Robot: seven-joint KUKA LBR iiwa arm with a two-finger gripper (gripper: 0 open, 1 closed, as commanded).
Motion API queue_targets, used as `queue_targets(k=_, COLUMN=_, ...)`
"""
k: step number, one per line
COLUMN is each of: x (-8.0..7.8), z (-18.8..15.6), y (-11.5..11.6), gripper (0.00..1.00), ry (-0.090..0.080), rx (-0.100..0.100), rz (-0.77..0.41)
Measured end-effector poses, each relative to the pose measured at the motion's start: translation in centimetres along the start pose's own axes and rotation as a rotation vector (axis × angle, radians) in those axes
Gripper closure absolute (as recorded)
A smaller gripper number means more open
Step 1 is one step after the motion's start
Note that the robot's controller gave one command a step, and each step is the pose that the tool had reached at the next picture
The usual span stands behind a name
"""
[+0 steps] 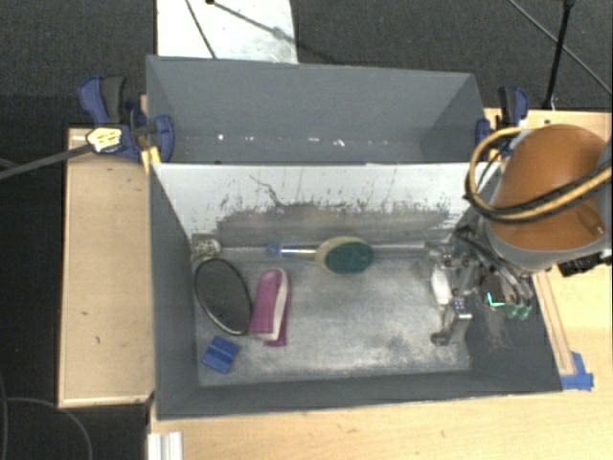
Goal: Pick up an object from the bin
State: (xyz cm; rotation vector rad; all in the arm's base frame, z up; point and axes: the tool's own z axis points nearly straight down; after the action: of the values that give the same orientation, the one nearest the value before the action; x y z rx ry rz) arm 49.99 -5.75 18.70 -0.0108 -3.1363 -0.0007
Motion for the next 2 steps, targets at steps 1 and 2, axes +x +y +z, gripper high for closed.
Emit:
queue_targets(k=1, x=1.2, z=-0.6, y=-9.8, gripper=0.00, ry=-0.012, rx=0.003, rz=0.235)
queue_targets(k=2, x=1.4, z=12.1, y=-0.4, gripper=0.00, ry=0.001, rx=-0.004, rz=0.318)
